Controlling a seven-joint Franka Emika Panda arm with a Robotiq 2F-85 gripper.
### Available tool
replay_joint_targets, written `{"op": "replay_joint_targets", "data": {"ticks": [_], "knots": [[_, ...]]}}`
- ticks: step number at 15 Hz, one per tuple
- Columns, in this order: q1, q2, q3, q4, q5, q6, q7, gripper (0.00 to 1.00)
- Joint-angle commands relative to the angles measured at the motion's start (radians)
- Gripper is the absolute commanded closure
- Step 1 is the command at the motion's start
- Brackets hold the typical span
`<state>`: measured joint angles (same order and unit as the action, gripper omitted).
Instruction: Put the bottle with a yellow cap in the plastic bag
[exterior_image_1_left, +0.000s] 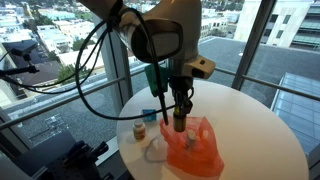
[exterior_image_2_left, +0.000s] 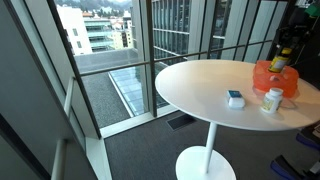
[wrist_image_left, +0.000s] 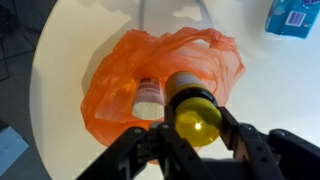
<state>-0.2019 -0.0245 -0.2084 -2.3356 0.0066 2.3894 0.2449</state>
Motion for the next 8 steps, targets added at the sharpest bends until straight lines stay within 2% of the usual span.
{"op": "replay_joint_targets", "data": {"ticks": [1,8], "knots": [[-0.006,0.044,-0.004,0.016,0.036,0.020,-0.054,0.79],[-0.006,0.120,-0.006,0.016,0.036,0.058,-0.058,0.79]]}}
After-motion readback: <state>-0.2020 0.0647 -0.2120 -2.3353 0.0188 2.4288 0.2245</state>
